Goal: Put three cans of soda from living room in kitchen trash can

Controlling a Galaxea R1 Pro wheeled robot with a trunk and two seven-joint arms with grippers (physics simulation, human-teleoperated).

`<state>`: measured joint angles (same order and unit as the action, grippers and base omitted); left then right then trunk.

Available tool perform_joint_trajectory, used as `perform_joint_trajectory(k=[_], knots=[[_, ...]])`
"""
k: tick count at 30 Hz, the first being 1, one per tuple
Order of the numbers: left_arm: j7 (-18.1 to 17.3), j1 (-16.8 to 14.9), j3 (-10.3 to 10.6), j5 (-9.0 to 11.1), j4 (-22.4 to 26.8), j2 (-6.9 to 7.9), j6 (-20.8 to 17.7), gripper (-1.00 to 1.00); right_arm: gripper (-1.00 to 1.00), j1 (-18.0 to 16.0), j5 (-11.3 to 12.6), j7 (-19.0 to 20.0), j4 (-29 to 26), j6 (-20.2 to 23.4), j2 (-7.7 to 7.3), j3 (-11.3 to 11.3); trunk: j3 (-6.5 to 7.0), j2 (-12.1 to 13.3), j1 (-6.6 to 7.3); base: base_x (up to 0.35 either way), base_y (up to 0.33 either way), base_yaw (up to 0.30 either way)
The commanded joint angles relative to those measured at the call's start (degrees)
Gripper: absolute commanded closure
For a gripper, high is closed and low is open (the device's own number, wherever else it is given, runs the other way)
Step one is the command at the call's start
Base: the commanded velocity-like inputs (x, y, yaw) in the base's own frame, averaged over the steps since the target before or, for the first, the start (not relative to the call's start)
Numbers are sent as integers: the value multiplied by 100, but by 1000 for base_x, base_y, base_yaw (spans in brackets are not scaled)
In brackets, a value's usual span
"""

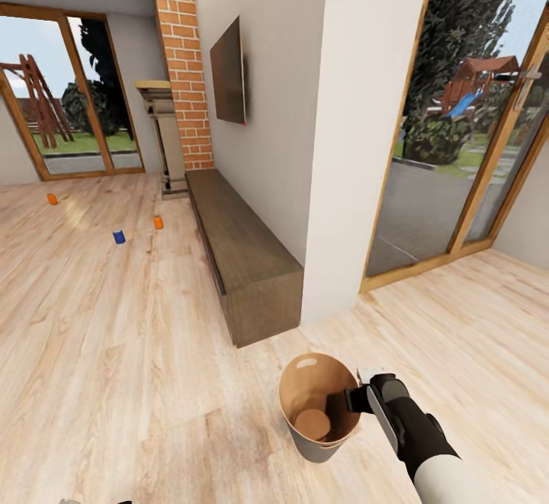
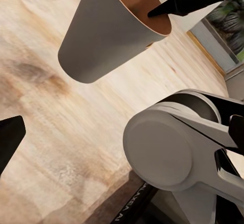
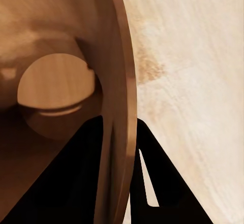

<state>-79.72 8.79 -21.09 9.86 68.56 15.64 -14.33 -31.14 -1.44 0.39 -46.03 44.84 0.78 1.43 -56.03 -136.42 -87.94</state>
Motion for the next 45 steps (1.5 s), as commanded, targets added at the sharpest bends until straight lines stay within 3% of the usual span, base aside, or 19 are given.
perform_joint_trajectory(k=[1, 19, 28, 32, 45], knots=[[0, 0, 0, 0, 0, 0, 0, -100, 100, -3, 74, 22, -2, -2, 1, -1, 10, 0, 0, 0, 0, -5], [0, 0, 0, 0, 0, 0, 0, -100, 100, -4, 74, 22, -2, -2, 1, 6, 148, 0, 0, 0, 0, 0], [0, 0, 2, -1, 0, 0, 0, -100, 100, -5, 69, 22, -2, -2, 1, 6, 154, 0, 0, 0, 0, 0], [0, 0, 7, 0, 0, 0, 0, -100, 100, -5, 73, 22, -2, -2, 1, 12, 226, 160, 88, 0, 0, 0], [0, 0, 9, 0, 0, 0, 0, -100, 100, -4, 81, 22, -2, -2, 1, 15, 226, 160, 88, 0, 0, 0]])
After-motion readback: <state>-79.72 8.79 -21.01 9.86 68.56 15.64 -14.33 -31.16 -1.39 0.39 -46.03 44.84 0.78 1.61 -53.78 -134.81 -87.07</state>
